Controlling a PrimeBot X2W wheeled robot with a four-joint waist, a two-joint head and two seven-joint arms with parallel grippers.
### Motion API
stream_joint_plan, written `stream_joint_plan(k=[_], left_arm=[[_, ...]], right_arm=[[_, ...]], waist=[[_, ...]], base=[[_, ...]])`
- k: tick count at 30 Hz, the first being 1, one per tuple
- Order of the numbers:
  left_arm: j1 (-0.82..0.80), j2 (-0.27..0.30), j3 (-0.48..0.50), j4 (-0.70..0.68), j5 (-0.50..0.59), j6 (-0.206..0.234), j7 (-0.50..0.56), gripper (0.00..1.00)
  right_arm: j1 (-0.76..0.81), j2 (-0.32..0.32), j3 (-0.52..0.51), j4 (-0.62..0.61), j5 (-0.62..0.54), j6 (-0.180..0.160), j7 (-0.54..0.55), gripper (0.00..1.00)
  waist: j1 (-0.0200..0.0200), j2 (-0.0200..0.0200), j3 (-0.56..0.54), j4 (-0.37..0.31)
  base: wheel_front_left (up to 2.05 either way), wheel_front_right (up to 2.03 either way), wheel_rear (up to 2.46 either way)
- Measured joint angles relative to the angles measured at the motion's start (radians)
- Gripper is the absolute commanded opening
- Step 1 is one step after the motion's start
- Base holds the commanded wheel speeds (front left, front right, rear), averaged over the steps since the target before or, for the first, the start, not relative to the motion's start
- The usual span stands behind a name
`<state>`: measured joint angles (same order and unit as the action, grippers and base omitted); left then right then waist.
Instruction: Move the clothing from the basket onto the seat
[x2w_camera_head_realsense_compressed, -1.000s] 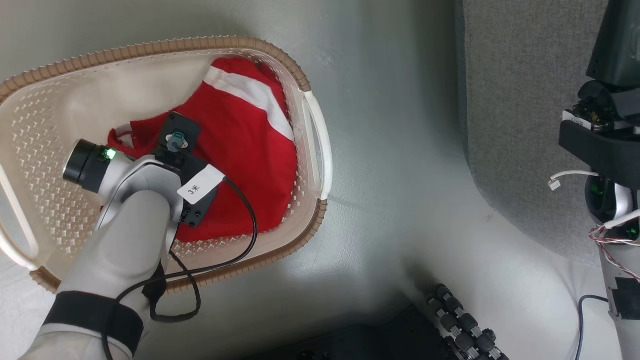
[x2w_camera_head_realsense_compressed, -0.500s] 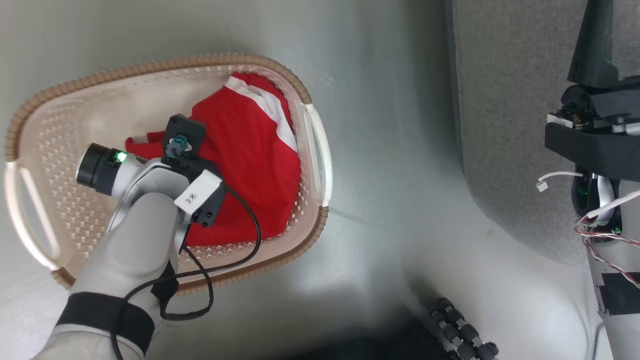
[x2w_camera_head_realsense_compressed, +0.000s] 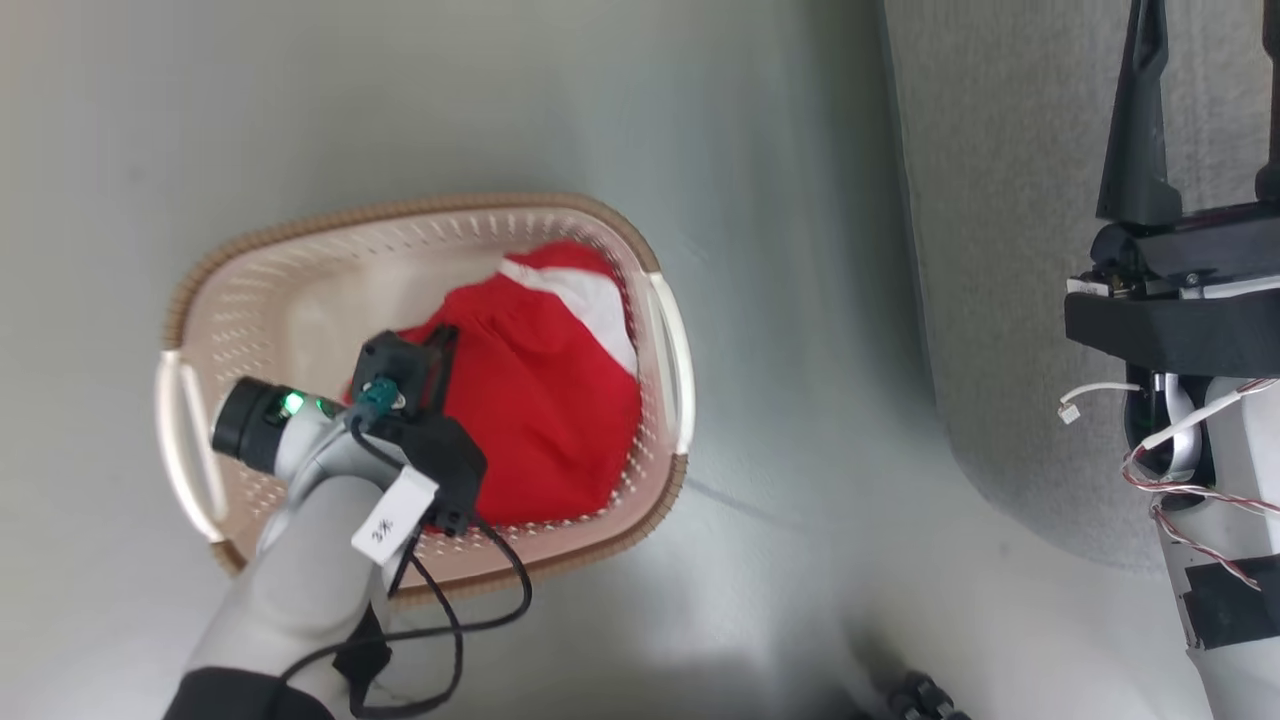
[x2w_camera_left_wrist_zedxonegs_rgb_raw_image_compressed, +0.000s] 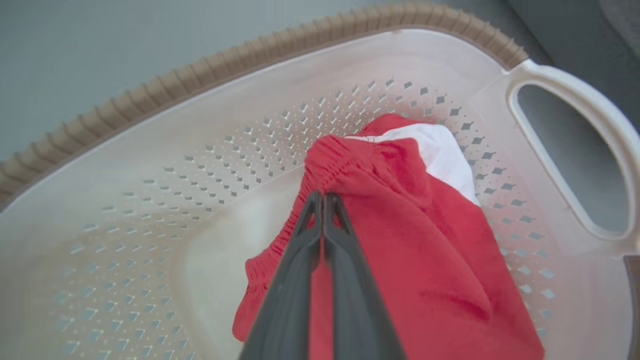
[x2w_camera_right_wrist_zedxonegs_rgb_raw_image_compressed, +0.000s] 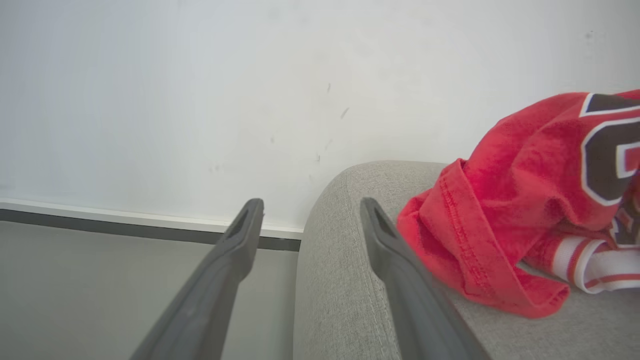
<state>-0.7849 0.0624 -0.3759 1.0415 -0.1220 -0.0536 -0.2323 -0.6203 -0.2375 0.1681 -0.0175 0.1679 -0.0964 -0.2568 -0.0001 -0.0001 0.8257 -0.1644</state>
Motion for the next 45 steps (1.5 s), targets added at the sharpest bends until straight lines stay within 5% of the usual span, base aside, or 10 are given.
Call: stream_joint_plan(k=[22, 26, 31, 32, 33, 45], left_arm=[[0.246, -0.016, 0.021, -0.257, -0.088, -0.027, -0.017, 0.0], [0.307, -0.016, 0.023, -0.298, -0.107, -0.035, -0.017, 0.09], [0.376, -0.016, 0.033, -0.349, -0.122, -0.035, -0.017, 0.49], [0.387, -0.016, 0.035, -0.359, -0.123, -0.035, -0.017, 0.91], [0.397, -0.016, 0.036, -0.367, -0.124, -0.035, -0.017, 1.0], [0.569, -0.016, 0.081, -0.475, -0.172, 0.003, -0.017, 1.0]], right_arm=[[0.176, 0.016, -0.033, 0.106, 0.008, 0.008, 0.0, 1.0], [0.213, 0.021, -0.035, 0.124, 0.009, 0.008, 0.0, 1.0], [0.237, 0.027, -0.037, 0.138, 0.01, 0.01, 0.0, 1.0], [0.244, 0.028, -0.037, 0.142, 0.01, 0.013, 0.0, 1.0], [0.251, 0.029, -0.036, 0.147, 0.01, 0.015, 0.0, 1.0], [0.391, 0.043, -0.033, 0.182, 0.014, 0.023, 0.0, 1.0]], waist=[[-0.0001, 0.0, -0.336, 0.116], [-0.0001, 0.0, -0.397, 0.125], [-0.0002, -0.0001, -0.474, 0.132], [-0.0002, -0.0001, -0.489, 0.132], [-0.0002, -0.0001, -0.504, 0.133], [-0.0001, 0.0, -0.7, 0.135]], base=[[0.0, 0.0, 0.0], [0.0, 0.0, 0.0], [0.0, 0.0, 0.0], [0.0, 0.0, 0.0], [0.0, 0.0, 0.0], [0.0, 0.0, 0.0]])
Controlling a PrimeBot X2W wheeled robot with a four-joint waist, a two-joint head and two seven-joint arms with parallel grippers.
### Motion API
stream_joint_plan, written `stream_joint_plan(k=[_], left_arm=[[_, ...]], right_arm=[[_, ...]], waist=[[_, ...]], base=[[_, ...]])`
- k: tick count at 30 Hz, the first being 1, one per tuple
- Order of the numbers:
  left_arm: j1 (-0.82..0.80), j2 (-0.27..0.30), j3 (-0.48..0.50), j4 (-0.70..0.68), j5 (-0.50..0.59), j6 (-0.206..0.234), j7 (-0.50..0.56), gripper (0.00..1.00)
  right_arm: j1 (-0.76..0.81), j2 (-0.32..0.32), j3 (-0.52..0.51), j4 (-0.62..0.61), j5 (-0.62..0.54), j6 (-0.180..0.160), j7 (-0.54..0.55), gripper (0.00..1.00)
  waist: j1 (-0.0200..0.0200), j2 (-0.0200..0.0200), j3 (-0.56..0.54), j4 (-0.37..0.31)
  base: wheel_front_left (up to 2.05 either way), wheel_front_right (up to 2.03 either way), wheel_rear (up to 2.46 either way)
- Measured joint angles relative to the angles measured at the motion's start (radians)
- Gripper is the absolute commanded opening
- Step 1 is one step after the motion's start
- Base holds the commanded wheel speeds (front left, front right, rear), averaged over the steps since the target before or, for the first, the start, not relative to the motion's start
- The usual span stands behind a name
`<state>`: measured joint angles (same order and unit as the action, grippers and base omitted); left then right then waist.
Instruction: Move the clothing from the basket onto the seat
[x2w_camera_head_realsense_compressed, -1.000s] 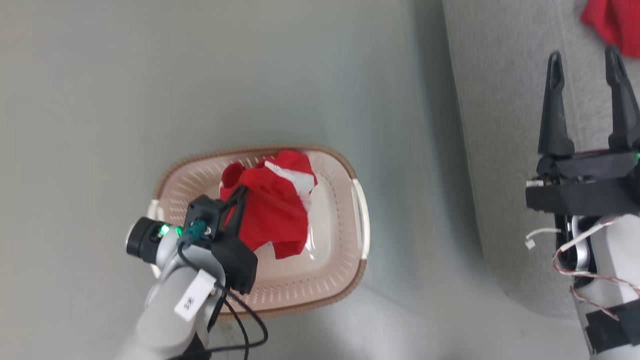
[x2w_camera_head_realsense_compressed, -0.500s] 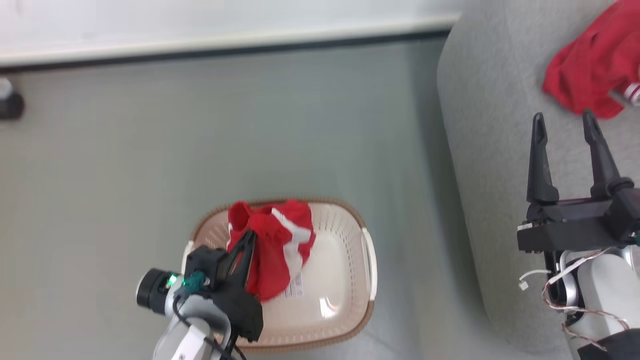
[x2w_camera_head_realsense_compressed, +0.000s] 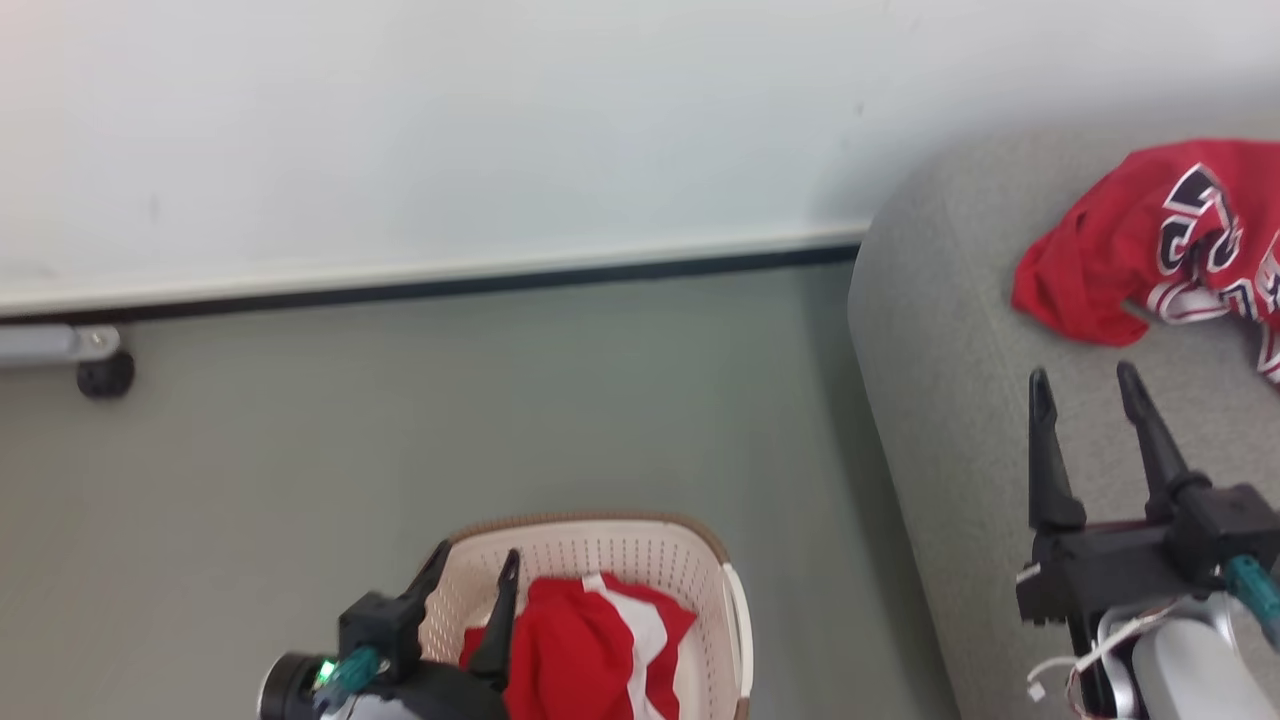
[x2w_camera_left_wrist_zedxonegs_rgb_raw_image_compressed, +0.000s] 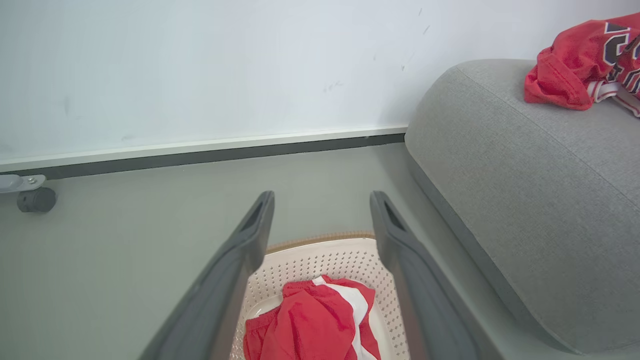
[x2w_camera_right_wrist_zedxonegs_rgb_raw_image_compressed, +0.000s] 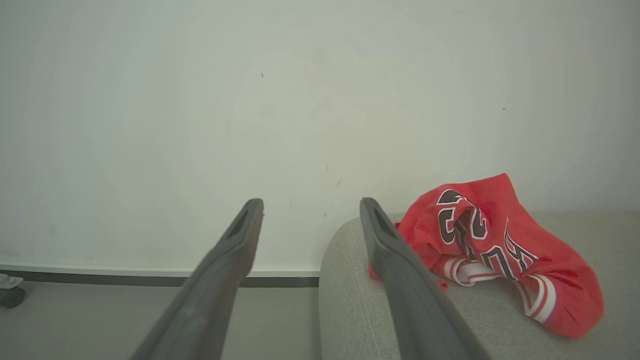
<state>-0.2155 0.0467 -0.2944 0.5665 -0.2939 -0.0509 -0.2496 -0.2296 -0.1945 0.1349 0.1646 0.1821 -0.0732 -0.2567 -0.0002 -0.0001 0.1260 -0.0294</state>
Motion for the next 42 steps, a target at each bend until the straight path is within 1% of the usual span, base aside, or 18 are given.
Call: stream_joint_plan(k=[6, 8, 12, 17, 19, 22, 27, 33, 42], left_arm=[[0.096, 0.018, 0.065, -0.061, -0.024, 0.038, 0.0, 1.0], [0.111, 0.025, 0.075, -0.073, -0.026, 0.045, 0.0, 1.0], [0.166, 0.054, 0.113, -0.138, -0.028, 0.075, 0.0, 1.0], [0.218, 0.074, 0.153, -0.226, -0.028, 0.105, 0.0, 1.0], [0.231, 0.079, 0.162, -0.256, -0.028, 0.105, 0.0, 1.0], [0.251, 0.081, 0.184, -0.313, -0.028, 0.119, 0.0, 1.0], [0.288, 0.086, 0.205, -0.382, -0.028, 0.129, 0.0, 1.0], [0.32, 0.086, 0.219, -0.443, -0.023, 0.139, 0.0, 1.0], [0.34, 0.086, 0.221, -0.487, -0.019, 0.147, 0.0, 1.0]], right_arm=[[0.083, 0.002, 0.001, -0.006, 0.003, 0.003, 0.0, 1.0], [0.098, 0.002, 0.001, -0.009, 0.004, 0.003, 0.0, 1.0], [0.151, 0.002, 0.006, -0.039, 0.004, 0.008, 0.0, 1.0], [0.194, 0.003, 0.012, -0.068, 0.006, 0.009, 0.0, 1.0], [0.218, 0.005, 0.012, -0.083, 0.008, 0.009, 0.0, 1.0], [0.248, 0.01, 0.012, -0.085, 0.015, 0.009, 0.0, 1.0], [0.265, 0.01, 0.014, -0.087, 0.021, 0.009, 0.002, 1.0], [0.265, 0.013, 0.014, -0.085, 0.03, 0.011, 0.01, 1.0], [0.262, 0.013, 0.012, -0.081, 0.035, 0.013, 0.019, 1.0]], waist=[[0.0, 0.0, -0.088, -0.002], [0.0, -0.0001, -0.102, -0.003], [0.0, -0.0001, -0.148, -0.008], [0.0, 0.0, -0.18, -0.023], [0.0001, 0.0001, -0.185, -0.031], [0.0001, 0.0001, -0.187, -0.038], [0.0002, 0.0001, -0.187, -0.043], [0.0002, 0.0001, -0.181, -0.045], [0.0002, 0.0001, -0.171, -0.039]], base=[[0.0, 0.0, 0.0], [0.0, 0.0, 0.0], [0.0, 0.0, 0.0], [0.0, 0.0, 0.0], [0.0, 0.0, 0.0], [0.0, 0.0, 0.0], [0.0, 0.0, 0.0], [0.0, 0.0, 0.0], [0.0, 0.0, 0.0]])
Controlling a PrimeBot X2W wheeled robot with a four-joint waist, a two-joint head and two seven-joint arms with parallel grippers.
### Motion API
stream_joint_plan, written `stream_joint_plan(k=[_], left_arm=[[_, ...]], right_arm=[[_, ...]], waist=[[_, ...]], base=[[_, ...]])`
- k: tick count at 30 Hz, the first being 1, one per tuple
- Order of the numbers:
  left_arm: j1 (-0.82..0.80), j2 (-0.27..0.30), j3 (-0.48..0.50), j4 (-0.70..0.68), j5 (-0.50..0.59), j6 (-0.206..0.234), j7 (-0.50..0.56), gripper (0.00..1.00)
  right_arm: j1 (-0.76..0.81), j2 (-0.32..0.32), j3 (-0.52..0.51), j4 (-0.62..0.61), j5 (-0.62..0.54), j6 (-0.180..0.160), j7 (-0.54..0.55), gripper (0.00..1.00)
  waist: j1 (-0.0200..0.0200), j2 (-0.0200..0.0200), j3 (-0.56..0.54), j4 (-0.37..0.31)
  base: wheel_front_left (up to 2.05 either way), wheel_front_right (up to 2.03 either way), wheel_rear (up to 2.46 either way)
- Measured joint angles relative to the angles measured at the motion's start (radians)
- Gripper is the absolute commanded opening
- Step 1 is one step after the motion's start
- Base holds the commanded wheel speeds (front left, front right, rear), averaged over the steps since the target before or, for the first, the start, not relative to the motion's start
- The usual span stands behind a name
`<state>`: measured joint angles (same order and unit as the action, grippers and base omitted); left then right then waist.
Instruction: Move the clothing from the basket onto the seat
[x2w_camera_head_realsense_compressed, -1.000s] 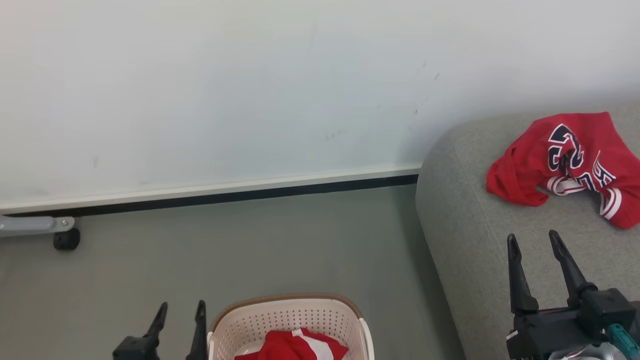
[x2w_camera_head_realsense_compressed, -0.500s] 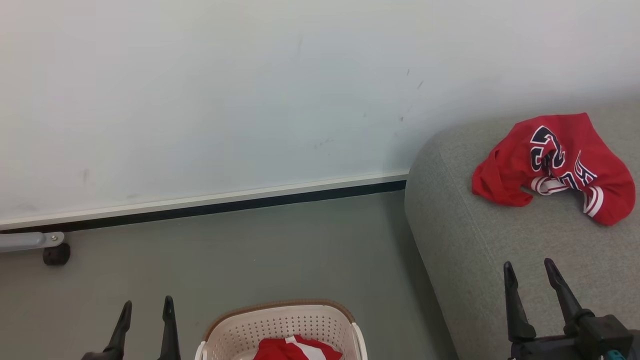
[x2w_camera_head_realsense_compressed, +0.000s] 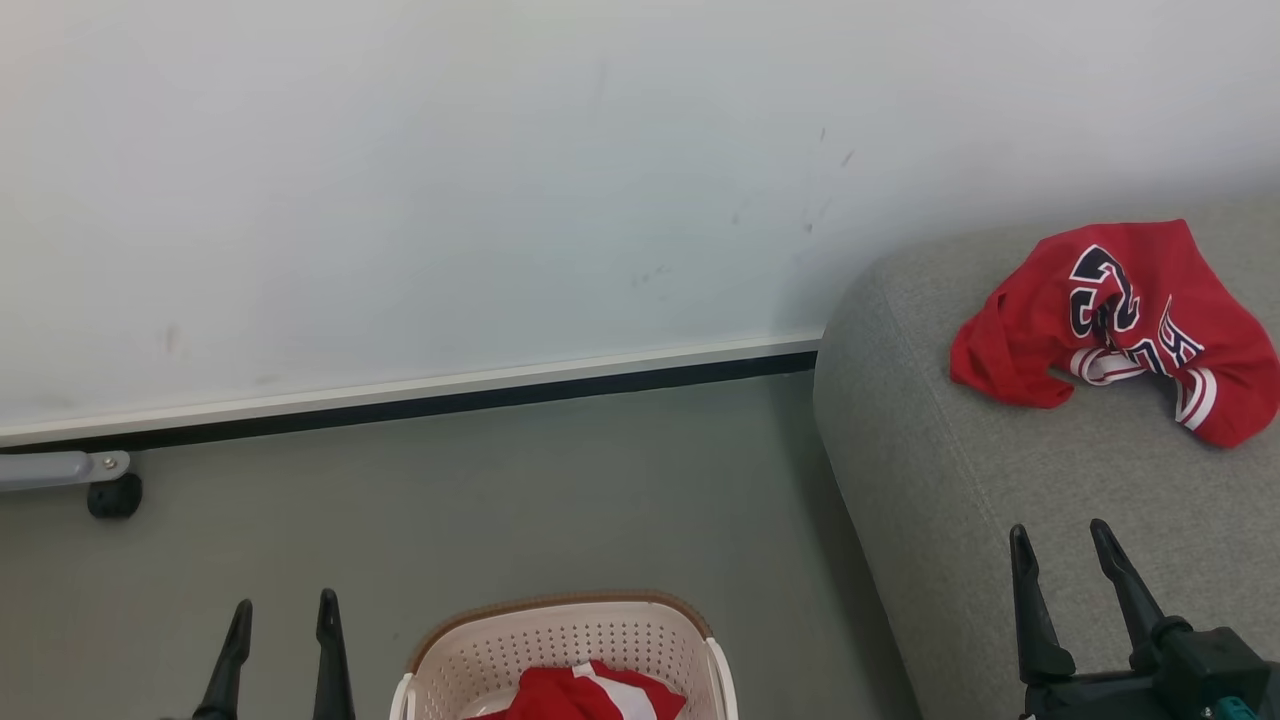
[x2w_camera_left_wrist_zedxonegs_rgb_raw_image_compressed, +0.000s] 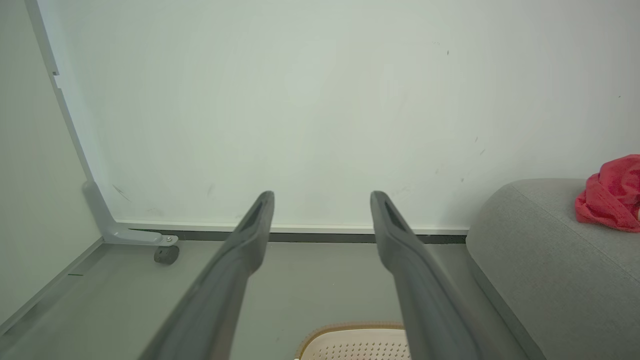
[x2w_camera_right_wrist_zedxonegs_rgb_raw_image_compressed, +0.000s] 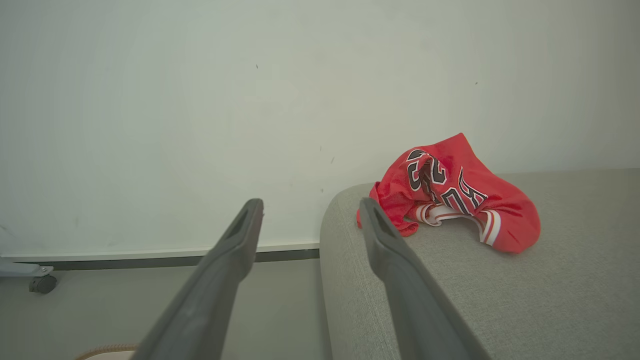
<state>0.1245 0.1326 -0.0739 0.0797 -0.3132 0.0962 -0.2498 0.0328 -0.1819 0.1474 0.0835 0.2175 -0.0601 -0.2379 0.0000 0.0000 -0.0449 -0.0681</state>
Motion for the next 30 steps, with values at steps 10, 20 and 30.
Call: stream_joint_plan(k=[10, 20, 30], left_arm=[[-0.006, 0.011, -0.066, 0.006, 0.043, -0.009, 0.031, 1.0], [-0.146, -0.008, -0.177, 0.129, 0.098, -0.045, 0.103, 1.0], [-0.31, -0.03, -0.255, 0.341, 0.155, -0.071, 0.193, 1.0]], right_arm=[[-0.007, -0.008, 0.001, -0.037, 0.002, 0.003, 0.007, 1.0], [-0.106, -0.012, 0.021, -0.07, -0.011, 0.016, 0.018, 1.0], [-0.227, -0.028, 0.026, -0.111, -0.033, 0.025, 0.035, 1.0]], waist=[[0.0, 0.0, 0.06, 0.002], [0.0001, 0.0001, 0.186, -0.013], [0.0002, 0.0001, 0.325, -0.06]], base=[[0.0, 0.0, 0.0], [0.0, 0.0, 0.0], [0.0, 0.0, 0.0]])
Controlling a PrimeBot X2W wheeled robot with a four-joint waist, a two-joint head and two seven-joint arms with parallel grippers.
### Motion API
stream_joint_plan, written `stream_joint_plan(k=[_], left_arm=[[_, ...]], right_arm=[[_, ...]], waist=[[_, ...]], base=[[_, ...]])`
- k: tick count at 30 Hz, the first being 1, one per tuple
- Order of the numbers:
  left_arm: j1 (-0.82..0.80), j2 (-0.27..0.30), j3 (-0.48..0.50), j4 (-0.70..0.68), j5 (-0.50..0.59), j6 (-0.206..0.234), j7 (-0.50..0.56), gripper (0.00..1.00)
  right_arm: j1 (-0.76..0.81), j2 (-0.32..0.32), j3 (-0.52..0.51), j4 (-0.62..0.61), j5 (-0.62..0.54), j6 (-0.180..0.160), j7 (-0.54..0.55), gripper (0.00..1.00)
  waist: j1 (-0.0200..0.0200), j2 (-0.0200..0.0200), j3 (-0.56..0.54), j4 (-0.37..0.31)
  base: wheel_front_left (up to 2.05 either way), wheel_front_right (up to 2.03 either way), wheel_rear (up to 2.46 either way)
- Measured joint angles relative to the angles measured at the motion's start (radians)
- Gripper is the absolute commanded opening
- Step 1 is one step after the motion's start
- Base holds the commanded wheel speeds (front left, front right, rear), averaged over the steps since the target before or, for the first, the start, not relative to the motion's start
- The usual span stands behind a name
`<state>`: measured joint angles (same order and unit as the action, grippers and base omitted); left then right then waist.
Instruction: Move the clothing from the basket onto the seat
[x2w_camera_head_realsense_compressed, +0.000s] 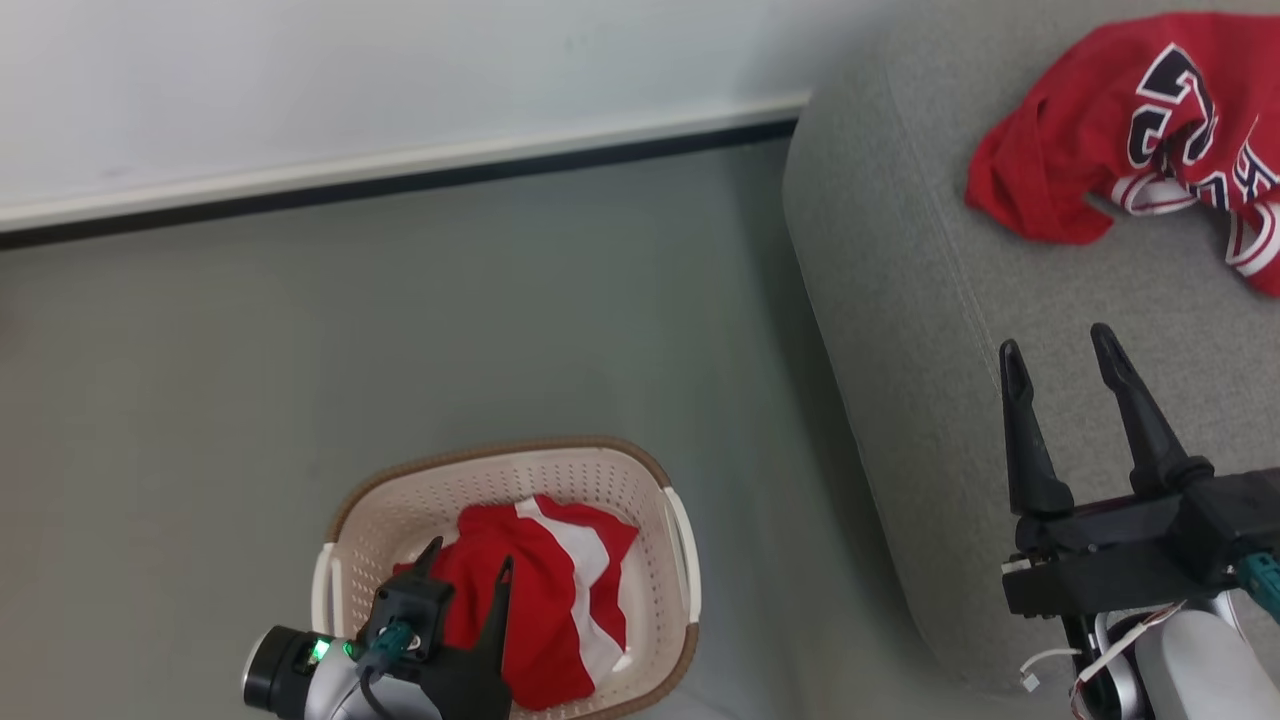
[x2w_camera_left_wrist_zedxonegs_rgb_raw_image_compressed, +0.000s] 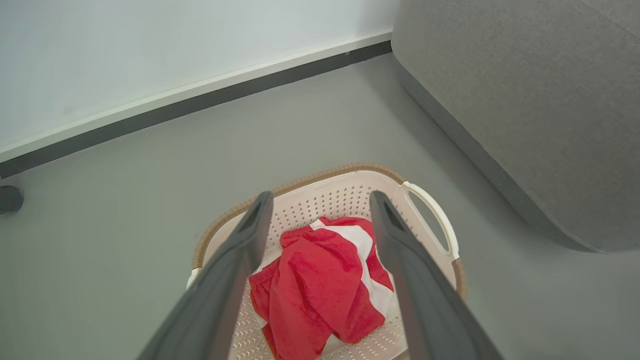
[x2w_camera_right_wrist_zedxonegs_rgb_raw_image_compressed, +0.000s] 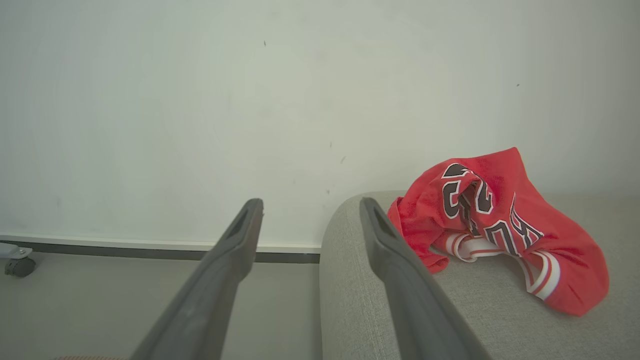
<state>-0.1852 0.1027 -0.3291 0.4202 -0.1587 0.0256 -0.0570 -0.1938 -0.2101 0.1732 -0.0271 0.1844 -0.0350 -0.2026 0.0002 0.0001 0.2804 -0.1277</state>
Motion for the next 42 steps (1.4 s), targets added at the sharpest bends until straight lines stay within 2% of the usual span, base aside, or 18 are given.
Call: stream_joint_plan(k=[11, 19, 29, 36, 42], left_arm=[[-0.152, 0.017, -0.001, 0.179, 0.045, 0.001, 0.065, 1.0], [-0.258, 0.034, -0.002, 0.249, 0.064, 0.001, 0.082, 1.0], [-0.355, 0.04, 0.013, 0.306, 0.065, 0.01, 0.083, 1.0], [-0.438, 0.083, 0.041, 0.344, 0.08, 0.03, 0.083, 1.0], [-0.517, 0.094, 0.051, 0.372, 0.095, 0.037, 0.082, 1.0]], right_arm=[[-0.091, -0.002, -0.002, -0.034, 0.0, 0.0, 0.008, 1.0], [-0.132, -0.002, -0.004, -0.058, 0.0, 0.001, 0.008, 1.0], [-0.213, 0.002, -0.008, -0.092, -0.004, 0.001, 0.007, 1.0], [-0.281, 0.011, -0.009, -0.112, -0.007, 0.0, -0.001, 1.0], [-0.341, 0.018, -0.013, -0.117, -0.009, -0.001, -0.012, 1.0]], waist=[[0.0001, 0.0001, 0.16, -0.065], [0.0, 0.0001, 0.282, -0.094], [0.0, 0.0002, 0.42, -0.1], [0.0, 0.0001, 0.526, -0.096], [-0.0001, 0.0002, 0.615, -0.093]], base=[[0.0, 0.0, 0.0], [0.0, 0.0, 0.0], [0.0, 0.0, 0.0], [0.0, 0.0, 0.0], [0.0, 0.0, 0.0]])
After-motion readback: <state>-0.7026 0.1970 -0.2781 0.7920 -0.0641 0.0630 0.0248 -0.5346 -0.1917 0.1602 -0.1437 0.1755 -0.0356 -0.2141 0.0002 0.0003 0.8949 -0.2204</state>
